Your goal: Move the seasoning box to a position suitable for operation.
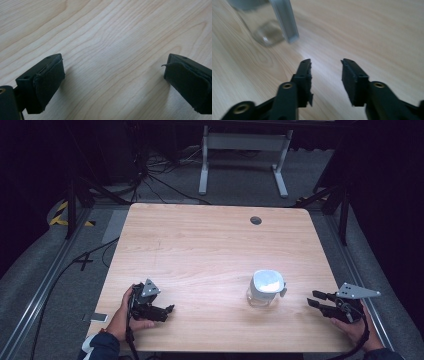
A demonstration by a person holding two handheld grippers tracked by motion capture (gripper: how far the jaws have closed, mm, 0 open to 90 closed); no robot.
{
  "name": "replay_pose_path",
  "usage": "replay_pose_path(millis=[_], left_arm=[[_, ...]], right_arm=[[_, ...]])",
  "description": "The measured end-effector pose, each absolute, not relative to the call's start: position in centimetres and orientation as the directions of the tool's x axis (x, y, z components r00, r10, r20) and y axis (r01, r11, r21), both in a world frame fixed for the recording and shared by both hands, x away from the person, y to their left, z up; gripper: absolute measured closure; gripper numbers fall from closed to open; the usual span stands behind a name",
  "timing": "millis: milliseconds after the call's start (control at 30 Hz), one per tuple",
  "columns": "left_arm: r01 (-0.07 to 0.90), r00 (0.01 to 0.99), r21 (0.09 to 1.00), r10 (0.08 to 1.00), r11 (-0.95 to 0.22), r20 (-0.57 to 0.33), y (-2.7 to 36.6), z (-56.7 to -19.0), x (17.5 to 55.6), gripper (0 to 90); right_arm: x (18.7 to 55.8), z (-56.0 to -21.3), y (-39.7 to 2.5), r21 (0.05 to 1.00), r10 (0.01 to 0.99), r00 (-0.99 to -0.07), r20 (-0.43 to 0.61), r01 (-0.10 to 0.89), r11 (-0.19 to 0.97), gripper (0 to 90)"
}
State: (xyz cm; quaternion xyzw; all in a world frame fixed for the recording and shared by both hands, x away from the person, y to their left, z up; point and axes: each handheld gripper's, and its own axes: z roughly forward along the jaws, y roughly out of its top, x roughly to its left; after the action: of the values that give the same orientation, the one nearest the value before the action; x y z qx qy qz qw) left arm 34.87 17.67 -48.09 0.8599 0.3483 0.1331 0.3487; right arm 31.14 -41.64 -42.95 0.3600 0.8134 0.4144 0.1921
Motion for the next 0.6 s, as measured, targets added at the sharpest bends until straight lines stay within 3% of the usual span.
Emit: replay_pose_path(millis=[100,233,600], left_arm=[[0.486,0.746,0.695,0.666,-0.531,-0.013,17.1,-48.1,35.1,2.1],[0.489,0.750,0.687,0.661,-0.538,-0.016,16.7,-48.1,35.4,0.5],[0.485,0.753,0.691,0.658,-0.536,-0.019,16.5,-48.1,35.5,0.5]], right_arm=[[31.5,-41.3,-40.6,0.821,0.734,-0.677,-0.046,0.394,0.415,79.8],[32.1,-39.6,-38.9,0.837,0.706,-0.707,-0.047,0.358,0.414,88.3],[34.3,-35.5,-33.8,0.861,0.615,-0.786,-0.072,0.262,0.435,89.6]])
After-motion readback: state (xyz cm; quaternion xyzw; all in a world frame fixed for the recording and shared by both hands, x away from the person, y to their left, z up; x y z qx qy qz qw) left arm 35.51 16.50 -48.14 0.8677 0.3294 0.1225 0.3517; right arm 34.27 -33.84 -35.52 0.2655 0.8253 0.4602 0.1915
